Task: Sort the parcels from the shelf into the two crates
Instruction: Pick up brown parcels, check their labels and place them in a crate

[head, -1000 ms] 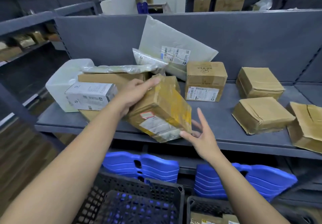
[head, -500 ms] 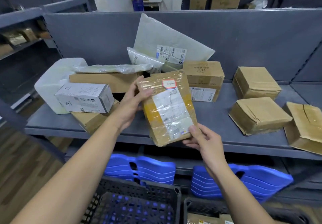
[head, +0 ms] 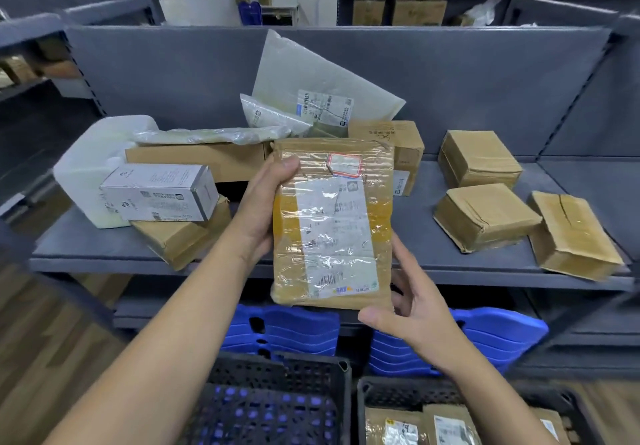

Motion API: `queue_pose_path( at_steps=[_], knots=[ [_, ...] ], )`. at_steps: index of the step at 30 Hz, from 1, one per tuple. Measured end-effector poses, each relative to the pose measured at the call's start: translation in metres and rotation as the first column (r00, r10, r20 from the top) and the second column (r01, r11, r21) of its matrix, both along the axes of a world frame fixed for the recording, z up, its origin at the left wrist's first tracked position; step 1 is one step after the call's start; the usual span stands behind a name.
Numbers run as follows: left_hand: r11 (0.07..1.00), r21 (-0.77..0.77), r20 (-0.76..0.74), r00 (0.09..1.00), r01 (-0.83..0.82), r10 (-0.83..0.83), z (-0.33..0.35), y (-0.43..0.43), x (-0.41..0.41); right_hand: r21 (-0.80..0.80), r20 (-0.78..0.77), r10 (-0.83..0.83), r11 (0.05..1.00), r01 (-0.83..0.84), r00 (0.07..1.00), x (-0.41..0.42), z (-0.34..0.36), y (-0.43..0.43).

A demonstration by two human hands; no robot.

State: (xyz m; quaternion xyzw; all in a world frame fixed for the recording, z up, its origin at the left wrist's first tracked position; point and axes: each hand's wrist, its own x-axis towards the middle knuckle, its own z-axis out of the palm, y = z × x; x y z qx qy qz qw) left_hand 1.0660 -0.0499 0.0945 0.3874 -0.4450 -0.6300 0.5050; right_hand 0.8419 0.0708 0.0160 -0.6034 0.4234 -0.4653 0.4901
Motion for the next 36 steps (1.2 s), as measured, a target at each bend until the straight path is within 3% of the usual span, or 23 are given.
queue_pose_path(
  at_steps=[7,11,13,15,17,19,22,24,26,30,33,36],
  knots=[
    [0.986,-0.081,-0.067,0.986,0.145,-0.150,0.020,0.019,-0.021,-0.105,0.028,-0.116,0.987,0.118,0.993,0.000,0.006,0.033],
    [0.984,-0.108,-0.096,0.984,0.140,-0.150,0.021,0.028,-0.035,-0.094,0.031,-0.122,0.988,0.125,0.992,-0.015,0.005,0.041],
    [0.989,-0.136,-0.118,0.990,0.059,-0.075,0.022,0.034,-0.042,-0.100,0.071,-0.149,0.983,0.155,0.986,-0.022,0.005,0.041],
    [0.983,-0.154,-0.178,0.981,-0.104,0.076,0.024,0.043,-0.053,-0.027,0.206,-0.221,0.973,0.231,0.953,-0.025,0.008,0.039],
    [0.929,-0.145,-0.241,0.923,-0.340,0.300,0.021,0.059,-0.067,0.122,0.359,-0.245,0.969,0.215,0.901,-0.027,0.008,0.037],
    [0.858,-0.067,-0.275,0.836,-0.509,0.474,0.008,0.080,-0.086,0.181,0.414,-0.178,0.977,0.112,0.893,-0.028,0.010,0.035],
    [0.820,-0.060,-0.238,0.805,-0.570,0.543,-0.028,0.122,-0.118,0.154,0.516,-0.204,0.978,0.143,0.832,-0.034,0.013,0.031],
    [0.865,-0.080,-0.171,0.861,-0.496,0.478,-0.055,0.152,-0.132,0.129,0.585,-0.274,0.961,0.246,0.764,-0.054,0.020,0.024],
    [0.923,-0.131,-0.052,0.932,-0.362,0.358,-0.073,0.176,-0.130,0.079,0.605,-0.256,0.962,0.263,0.754,-0.081,0.031,0.016],
    [0.962,-0.144,0.031,0.971,-0.230,0.237,-0.061,0.170,-0.091,-0.019,0.475,-0.118,0.989,0.143,0.872,-0.120,0.050,0.003],
    [0.984,-0.176,0.242,0.970,0.036,0.007,-0.040,0.166,-0.095,-0.064,0.289,-0.043,0.996,0.064,0.956,-0.120,0.064,-0.001],
    [0.976,-0.219,0.245,0.968,-0.001,0.056,-0.043,0.173,-0.115,-0.115,0.242,-0.028,0.992,0.058,0.970,-0.117,0.076,0.005]
  ],
)
